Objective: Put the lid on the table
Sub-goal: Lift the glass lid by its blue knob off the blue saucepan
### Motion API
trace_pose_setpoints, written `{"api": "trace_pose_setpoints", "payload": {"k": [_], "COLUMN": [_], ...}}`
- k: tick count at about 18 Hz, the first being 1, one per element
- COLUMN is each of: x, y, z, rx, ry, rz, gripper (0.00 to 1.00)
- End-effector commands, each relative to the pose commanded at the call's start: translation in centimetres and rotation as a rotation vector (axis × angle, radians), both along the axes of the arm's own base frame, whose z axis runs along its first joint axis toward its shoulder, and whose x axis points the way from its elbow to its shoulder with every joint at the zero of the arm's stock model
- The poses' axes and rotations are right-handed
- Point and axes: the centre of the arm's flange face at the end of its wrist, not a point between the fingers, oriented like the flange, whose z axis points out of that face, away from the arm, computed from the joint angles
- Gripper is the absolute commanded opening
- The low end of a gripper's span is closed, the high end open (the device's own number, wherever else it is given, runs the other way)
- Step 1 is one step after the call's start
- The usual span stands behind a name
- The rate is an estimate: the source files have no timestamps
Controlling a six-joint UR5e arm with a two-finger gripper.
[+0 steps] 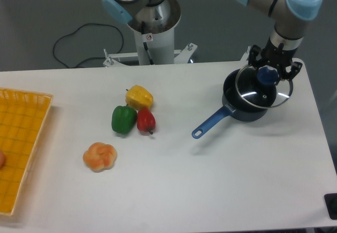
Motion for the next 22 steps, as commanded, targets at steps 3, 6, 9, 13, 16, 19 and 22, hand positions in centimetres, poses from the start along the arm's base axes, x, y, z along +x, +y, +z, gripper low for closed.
{"api": "trace_pose_setpoints", "payload": {"k": [3, 6, 9, 13, 16, 19, 22], "x": [0.0, -0.5, -1.4, -2.4, -2.8, -3.3, -3.6], "y": [0.2, 1.6, 3.9, 7.5, 9.4, 11.7, 14.2], "z": [-0.1, -0.1, -0.3, -1.2, -1.9, -2.5, -3.0], "rx": [0.000, 0.000, 0.002, -0.011, -0.010, -0.009, 0.004], "ry": [0.000, 0.007, 0.014, 0.017, 0.013, 0.014, 0.044], "rz": [0.000, -0.014, -0.022, -0.043, -0.023, -0.003, 0.020], "gripper": [0.60, 0.61, 0.61, 0.61, 0.61, 0.61, 0.61]}}
